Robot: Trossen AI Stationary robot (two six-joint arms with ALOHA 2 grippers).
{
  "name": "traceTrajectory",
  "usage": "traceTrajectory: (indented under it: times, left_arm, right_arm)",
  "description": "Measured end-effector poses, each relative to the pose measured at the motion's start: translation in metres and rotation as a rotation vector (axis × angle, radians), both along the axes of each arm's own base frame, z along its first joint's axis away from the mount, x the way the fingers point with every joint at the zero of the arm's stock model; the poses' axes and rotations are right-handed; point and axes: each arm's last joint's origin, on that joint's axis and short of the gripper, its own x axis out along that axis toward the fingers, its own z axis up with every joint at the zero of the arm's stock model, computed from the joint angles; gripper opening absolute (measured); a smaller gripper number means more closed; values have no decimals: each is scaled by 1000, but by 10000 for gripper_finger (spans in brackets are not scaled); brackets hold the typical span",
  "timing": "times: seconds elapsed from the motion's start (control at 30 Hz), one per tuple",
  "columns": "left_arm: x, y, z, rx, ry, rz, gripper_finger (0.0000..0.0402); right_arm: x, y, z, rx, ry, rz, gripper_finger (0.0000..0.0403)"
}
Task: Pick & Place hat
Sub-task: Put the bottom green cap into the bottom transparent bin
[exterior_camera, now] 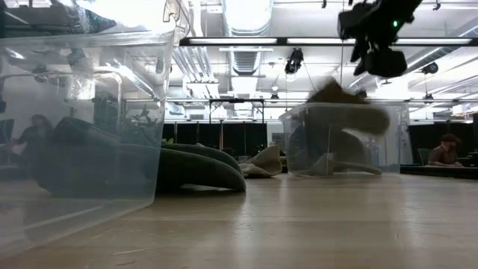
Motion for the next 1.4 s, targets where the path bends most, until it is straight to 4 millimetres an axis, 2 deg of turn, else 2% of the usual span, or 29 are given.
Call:
traceTrajectory:
  times: [0.17, 0.33, 0.47, 0.7, 0.93, 1.13, 1.4]
  left_arm:
    - [0, 0, 0, 5, 5, 3, 0]
    - [0, 0, 0, 9, 8, 5, 0]
    - [0, 0, 0, 9, 8, 5, 0]
    - [0, 0, 0, 22, 17, 6, 0]
    - [1, -2, 1, 56, 14, -51, 0]
    - [1, -2, 1, 42, -10, -90, 6]
    - [4, -7, 14, 102, 25, -252, 83]
  right_arm:
    - [5, 4, 25, 5, -87, 19, 191]
    - [7, -1, 56, 42, -356, -66, 181]
    - [8, -4, 77, 197, -615, -127, 168]
    - [15, 0, 100, 461, -903, -130, 143]
    - [37, 8, 99, 843, -1066, -9, 133]
    - [51, 14, 83, 987, -1218, -12, 132]
    - [63, 28, 49, 1194, -1370, -65, 146]
